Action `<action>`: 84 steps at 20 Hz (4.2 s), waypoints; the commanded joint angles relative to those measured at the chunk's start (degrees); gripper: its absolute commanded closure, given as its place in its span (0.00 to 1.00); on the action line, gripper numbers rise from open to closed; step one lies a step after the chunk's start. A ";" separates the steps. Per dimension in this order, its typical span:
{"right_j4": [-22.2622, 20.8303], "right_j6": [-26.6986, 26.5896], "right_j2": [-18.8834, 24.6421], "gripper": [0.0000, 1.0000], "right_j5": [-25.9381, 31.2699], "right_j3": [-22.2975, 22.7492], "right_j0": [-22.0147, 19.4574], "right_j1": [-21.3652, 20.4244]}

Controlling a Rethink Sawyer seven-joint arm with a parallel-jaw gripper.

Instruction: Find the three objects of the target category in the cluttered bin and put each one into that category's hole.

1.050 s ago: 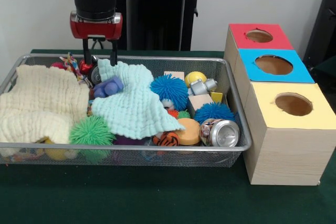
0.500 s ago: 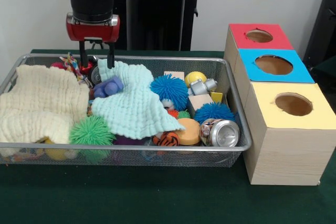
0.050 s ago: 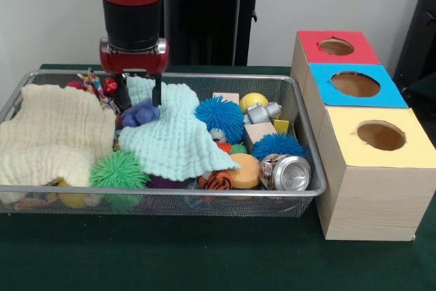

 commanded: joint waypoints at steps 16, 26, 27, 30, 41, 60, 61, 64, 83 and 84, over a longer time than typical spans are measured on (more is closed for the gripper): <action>-0.01 1.94 1.44 0.00 -0.04 -10.96 0.84 10.02; -1.00 4.01 0.93 0.00 -5.16 -8.61 0.34 10.94; -1.08 4.25 0.84 0.00 -5.65 -8.40 0.38 10.98; -0.73 5.63 0.18 0.00 -6.47 -7.66 0.84 10.84; 0.85 11.03 -0.32 0.00 -14.80 -2.71 3.47 12.91; 14.15 19.43 0.53 0.00 -26.01 6.37 11.22 11.54; 14.92 19.29 0.42 0.00 -26.08 6.59 11.70 11.36; 17.52 19.67 0.17 0.00 -26.49 7.70 13.10 10.51; 28.56 22.16 -1.41 0.00 -31.17 9.96 19.91 10.79; 28.69 22.11 -1.28 0.00 -31.55 10.11 19.86 10.83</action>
